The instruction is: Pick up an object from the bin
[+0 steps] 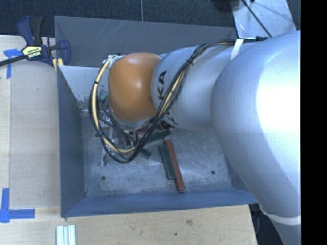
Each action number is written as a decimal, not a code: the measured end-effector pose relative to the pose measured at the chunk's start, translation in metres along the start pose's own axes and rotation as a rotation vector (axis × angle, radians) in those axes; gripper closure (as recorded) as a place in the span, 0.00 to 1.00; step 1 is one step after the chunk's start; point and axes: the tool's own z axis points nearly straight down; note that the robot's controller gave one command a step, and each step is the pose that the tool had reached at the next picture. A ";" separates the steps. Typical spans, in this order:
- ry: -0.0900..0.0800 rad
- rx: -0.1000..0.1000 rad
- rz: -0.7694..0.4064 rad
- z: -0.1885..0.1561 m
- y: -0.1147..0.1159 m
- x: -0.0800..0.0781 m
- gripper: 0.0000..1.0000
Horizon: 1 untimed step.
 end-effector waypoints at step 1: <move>0.014 0.006 -0.044 0.027 -0.035 -0.012 0.00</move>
Offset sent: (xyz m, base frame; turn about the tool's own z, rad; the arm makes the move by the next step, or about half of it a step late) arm 0.0141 -0.0776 -0.0408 -0.1804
